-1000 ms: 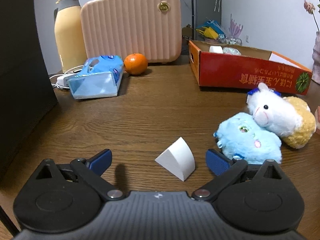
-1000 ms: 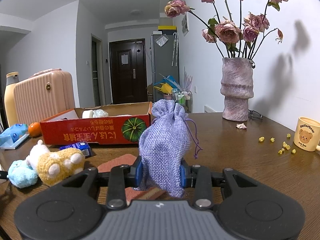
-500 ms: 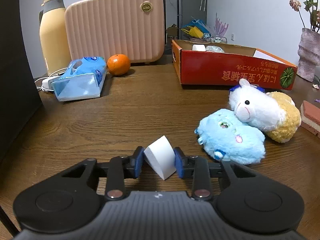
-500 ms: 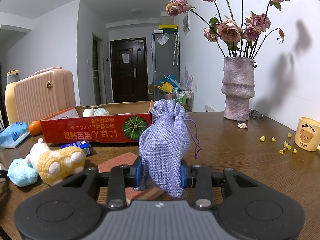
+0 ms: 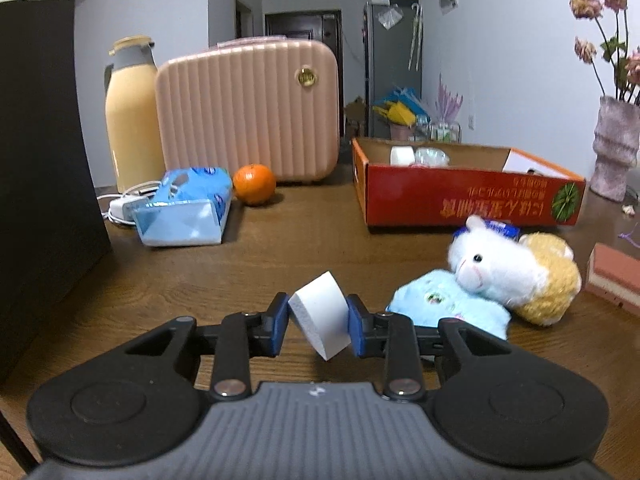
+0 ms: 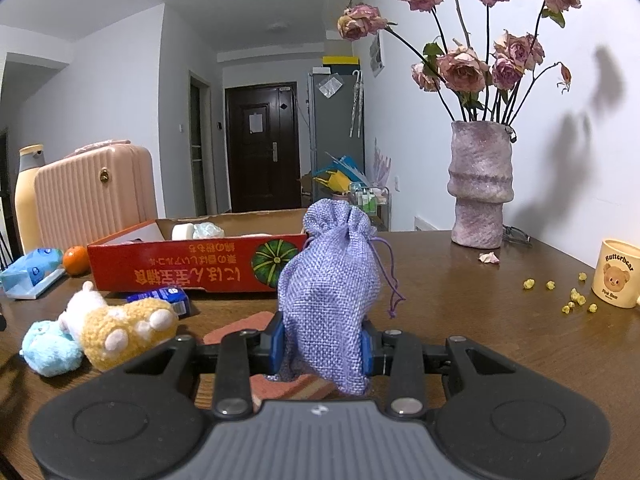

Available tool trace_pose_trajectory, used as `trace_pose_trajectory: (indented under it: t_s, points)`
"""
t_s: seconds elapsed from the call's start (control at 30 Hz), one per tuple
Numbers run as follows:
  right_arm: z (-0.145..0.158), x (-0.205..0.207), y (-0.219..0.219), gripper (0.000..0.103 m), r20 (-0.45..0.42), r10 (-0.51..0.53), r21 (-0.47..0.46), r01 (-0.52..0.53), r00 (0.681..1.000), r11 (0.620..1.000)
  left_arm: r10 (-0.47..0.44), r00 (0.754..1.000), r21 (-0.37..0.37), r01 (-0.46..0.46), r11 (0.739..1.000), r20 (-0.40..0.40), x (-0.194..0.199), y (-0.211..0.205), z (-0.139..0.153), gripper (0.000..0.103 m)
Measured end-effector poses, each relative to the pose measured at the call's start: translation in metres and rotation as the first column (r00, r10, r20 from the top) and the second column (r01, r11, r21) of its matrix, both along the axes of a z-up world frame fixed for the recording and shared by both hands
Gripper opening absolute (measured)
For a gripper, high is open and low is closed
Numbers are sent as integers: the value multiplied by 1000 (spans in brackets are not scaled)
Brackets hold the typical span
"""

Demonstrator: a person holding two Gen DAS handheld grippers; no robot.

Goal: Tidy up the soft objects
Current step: 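Carry the wedge sponge and pouch in both tools over the red box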

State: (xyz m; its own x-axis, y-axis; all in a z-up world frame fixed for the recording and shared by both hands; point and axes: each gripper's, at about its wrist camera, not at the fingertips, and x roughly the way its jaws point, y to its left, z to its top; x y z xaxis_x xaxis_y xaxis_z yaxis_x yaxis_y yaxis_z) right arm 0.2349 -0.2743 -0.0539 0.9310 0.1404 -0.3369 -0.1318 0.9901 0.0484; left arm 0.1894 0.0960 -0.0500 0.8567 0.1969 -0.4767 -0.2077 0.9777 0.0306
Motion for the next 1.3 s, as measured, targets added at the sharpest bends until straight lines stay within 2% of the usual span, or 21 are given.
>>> trace_pose_trajectory:
  t_s: [0.17, 0.43, 0.97, 1.17, 1.3]
  points:
    - [3, -5, 6, 34, 19, 30, 23, -31, 999, 999, -7, 999, -39, 9, 999, 52, -8, -5, 8, 32]
    - [5, -13, 34, 34, 39, 102, 29, -104, 994, 994, -29, 995, -68, 36, 997, 92, -13, -27, 16, 32]
    - [7, -25, 74, 34, 66, 199, 49, -202, 978, 978, -65, 990, -68, 74, 995, 122, -10, -71, 21, 32]
    - [8, -21, 87, 34, 88, 212, 16, -215, 973, 977, -63, 990, -38, 69, 997, 127, -3, -83, 21, 32]
    - [9, -14, 91, 34, 97, 209, 16, -211, 973, 977, -56, 990, -45, 62, 997, 132, 4, -85, 23, 32]
